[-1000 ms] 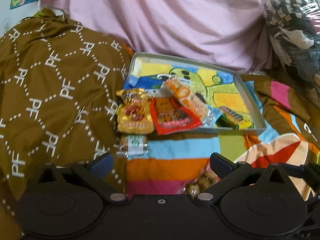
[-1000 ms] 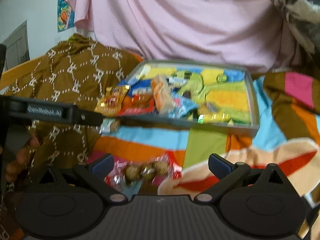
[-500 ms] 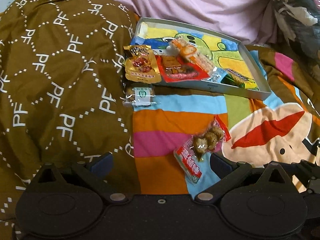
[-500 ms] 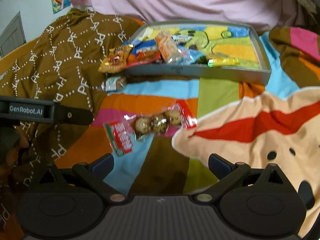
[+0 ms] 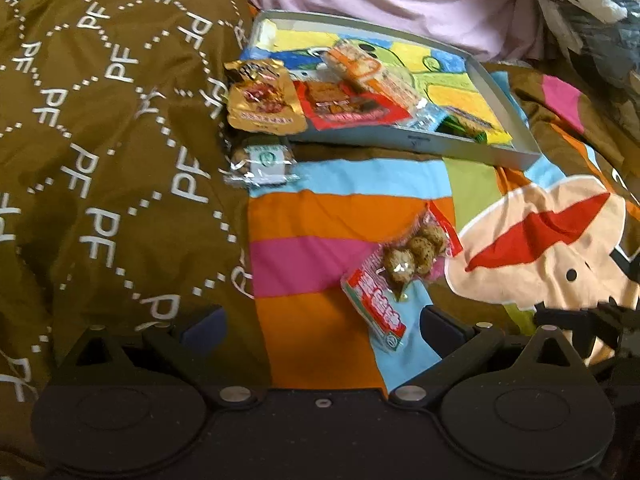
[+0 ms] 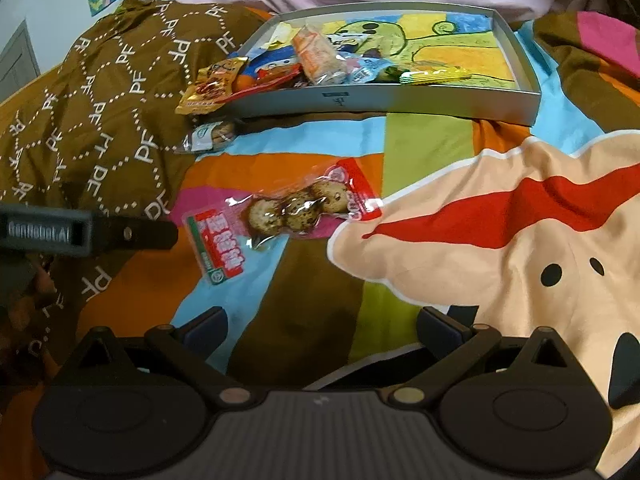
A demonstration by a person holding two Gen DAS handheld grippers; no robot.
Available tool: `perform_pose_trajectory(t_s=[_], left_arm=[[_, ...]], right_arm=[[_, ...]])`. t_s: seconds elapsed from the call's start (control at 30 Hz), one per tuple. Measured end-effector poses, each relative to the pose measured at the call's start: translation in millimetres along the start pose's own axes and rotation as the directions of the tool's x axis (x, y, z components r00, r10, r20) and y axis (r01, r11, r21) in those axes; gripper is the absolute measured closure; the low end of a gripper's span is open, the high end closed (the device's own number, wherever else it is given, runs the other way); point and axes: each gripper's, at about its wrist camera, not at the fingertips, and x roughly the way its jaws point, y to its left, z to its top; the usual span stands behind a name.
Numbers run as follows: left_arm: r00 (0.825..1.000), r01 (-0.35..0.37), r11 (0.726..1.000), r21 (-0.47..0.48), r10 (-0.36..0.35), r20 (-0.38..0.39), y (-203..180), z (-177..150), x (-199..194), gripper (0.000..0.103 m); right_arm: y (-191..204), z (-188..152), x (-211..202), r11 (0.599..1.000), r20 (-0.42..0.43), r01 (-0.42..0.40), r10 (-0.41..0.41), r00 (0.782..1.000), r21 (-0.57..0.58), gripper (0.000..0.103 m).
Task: Organize snacks
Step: 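Move both tools back over the remaining snacks on the sheet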
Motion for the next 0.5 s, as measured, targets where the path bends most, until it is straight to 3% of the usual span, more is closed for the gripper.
perform_pose_trajectory(t_s=[0.23,0.5], left_arm=[[1.000,0.020,0.999,0.048,-0.019,-0.003,-9.0,-3.4,6.4,0.001],[1.000,0.031,0.999,0.038,-0.031,-0.002,-7.6,-3.9,7.2,0.001]], right_arm=[[-13.4,8.7,2.0,0.999,0.010,0.018,-0.019,1.000,0.031,0.000],[-18.1,19.9,10.4,0.998,0.013,0.019,-0.020,1.000,0.053,0.000]])
